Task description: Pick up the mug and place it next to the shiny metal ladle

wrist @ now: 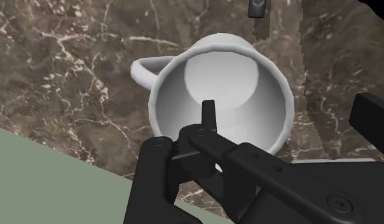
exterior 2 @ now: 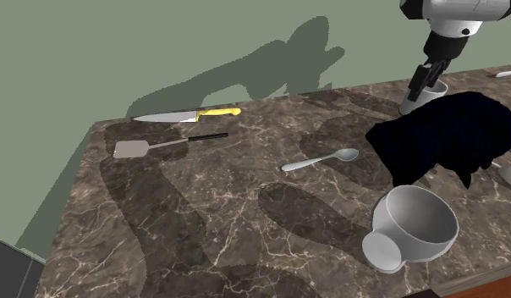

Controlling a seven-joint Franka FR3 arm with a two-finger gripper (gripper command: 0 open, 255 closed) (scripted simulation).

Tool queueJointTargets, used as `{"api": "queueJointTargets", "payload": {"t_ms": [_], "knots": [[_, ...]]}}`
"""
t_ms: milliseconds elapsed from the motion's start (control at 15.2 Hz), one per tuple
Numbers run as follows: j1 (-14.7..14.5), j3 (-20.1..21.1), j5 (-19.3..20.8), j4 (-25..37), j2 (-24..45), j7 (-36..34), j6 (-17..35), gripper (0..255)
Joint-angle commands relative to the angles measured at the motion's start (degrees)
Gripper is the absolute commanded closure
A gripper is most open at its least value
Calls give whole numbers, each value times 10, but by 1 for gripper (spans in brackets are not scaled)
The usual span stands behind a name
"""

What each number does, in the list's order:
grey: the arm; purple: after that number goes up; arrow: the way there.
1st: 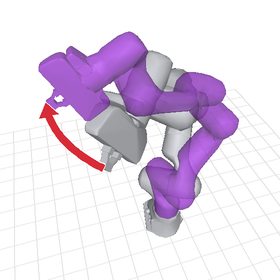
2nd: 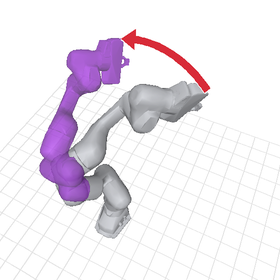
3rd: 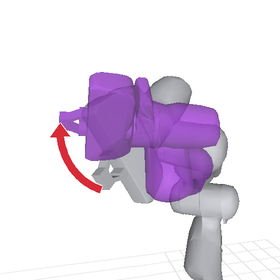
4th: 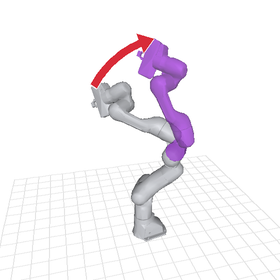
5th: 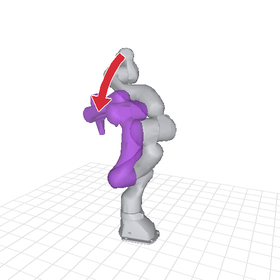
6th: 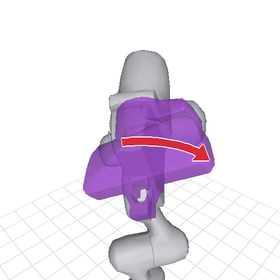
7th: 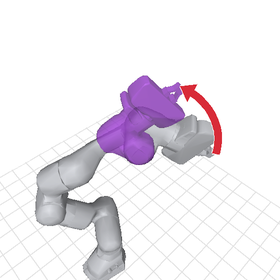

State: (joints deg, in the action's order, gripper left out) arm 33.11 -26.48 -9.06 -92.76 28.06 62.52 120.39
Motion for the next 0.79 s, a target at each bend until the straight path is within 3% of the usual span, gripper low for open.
{"api": "queueJointTargets", "payload": {"t_ms": [0, 198, 726], "knots": [[-2, -2, 4, 8, -8, -2, -15, 0], [-6, -7, 14, 34, -28, -9, -60, 0], [-6, -7, 14, 34, -28, -9, -60, 0]]}}
